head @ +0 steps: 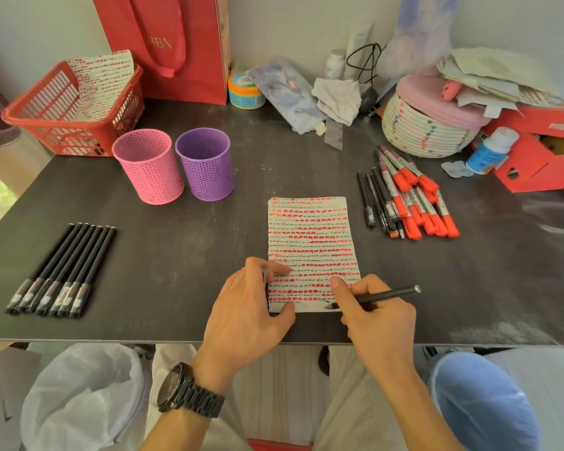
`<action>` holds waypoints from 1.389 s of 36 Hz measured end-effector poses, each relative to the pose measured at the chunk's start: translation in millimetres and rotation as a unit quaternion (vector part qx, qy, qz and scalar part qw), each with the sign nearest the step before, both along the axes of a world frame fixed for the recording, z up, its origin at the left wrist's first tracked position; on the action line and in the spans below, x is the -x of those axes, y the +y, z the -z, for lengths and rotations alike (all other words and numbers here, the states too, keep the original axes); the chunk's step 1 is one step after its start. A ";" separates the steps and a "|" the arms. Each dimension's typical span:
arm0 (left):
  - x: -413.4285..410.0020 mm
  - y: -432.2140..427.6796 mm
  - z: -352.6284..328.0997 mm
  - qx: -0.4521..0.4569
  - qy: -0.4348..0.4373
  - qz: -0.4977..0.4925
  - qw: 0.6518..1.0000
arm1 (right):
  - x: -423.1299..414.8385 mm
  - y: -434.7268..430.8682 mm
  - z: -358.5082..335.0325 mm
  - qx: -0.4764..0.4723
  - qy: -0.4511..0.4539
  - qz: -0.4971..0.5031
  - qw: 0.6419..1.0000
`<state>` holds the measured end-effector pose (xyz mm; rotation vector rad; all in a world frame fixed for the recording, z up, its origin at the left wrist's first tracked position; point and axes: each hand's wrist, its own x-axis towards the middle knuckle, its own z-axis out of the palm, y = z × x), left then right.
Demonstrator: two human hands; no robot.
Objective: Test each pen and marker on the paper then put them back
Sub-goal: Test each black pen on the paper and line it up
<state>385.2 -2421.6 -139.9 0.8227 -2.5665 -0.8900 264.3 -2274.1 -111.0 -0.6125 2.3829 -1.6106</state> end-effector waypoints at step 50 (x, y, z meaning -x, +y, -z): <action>-12.6 4.0 -3.7 0.057 0.043 -0.041 0.997 | 6.0 -29.1 9.3 0.007 0.016 -0.095 0.995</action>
